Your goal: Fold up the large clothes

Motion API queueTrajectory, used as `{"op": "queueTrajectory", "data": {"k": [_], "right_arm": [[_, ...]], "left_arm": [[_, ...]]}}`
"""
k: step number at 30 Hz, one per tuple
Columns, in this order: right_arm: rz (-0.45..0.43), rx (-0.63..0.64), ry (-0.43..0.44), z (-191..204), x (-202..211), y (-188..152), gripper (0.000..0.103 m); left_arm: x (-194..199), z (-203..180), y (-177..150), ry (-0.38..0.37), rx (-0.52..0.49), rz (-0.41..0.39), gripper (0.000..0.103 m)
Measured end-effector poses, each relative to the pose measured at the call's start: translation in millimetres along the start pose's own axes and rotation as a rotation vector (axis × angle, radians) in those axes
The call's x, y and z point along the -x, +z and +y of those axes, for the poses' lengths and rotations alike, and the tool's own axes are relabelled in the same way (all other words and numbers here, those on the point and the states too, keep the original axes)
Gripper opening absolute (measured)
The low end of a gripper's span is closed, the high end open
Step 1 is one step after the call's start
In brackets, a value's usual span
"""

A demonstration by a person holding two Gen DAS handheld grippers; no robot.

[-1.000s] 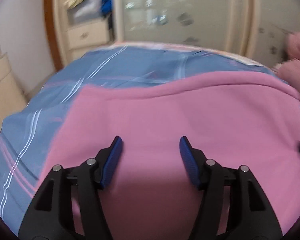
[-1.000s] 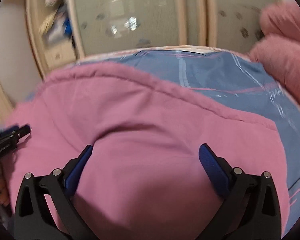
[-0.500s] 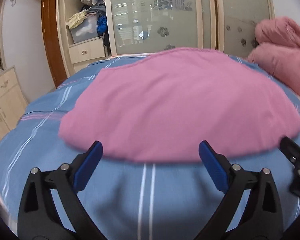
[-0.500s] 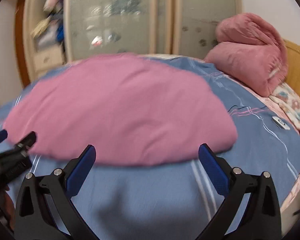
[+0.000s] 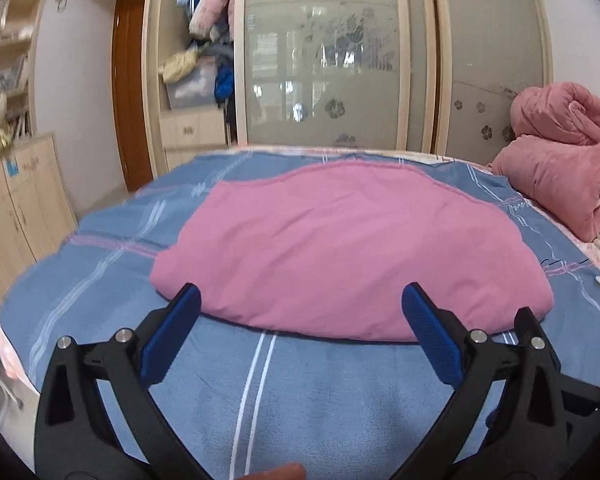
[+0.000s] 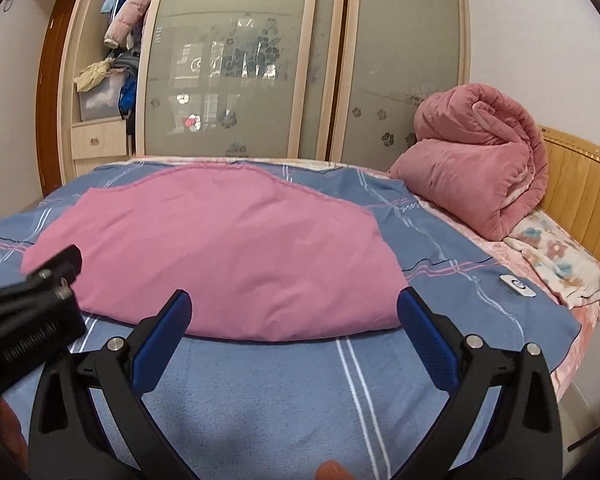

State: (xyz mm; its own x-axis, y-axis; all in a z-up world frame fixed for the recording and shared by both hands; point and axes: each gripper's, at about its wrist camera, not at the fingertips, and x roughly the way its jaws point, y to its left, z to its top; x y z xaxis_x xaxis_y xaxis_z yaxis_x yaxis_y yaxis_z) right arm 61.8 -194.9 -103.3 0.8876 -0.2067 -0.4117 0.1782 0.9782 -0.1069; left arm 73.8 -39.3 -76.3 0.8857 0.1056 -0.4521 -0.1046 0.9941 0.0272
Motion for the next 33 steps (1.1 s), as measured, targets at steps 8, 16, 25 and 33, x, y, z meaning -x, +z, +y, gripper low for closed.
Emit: {"op": "queueTrajectory", "data": {"k": [8, 16, 25, 33], "right_arm": [[-0.033, 0.014, -0.041, -1.2, 7.0, 3.0, 0.102], [-0.023, 0.002, -0.034, -0.7, 2.9, -0.6, 0.102], [-0.051, -0.015, -0.031, -3.4, 5.2, -1.0, 0.102], [-0.075, -0.026, -0.034, -4.1, 9.6, -1.6, 0.102]], "left_arm": [[14.0, -1.2, 2.1, 0.022, -0.013, -0.021, 0.101], [10.3, 15.8, 2.8, -0.011, 0.037, 0.005, 0.101], [7.1, 15.1, -1.1, -0.019, 0.031, 0.005, 0.101], [6.6, 14.3, -2.9, -0.021, 0.032, 0.0, 0.101]]}}
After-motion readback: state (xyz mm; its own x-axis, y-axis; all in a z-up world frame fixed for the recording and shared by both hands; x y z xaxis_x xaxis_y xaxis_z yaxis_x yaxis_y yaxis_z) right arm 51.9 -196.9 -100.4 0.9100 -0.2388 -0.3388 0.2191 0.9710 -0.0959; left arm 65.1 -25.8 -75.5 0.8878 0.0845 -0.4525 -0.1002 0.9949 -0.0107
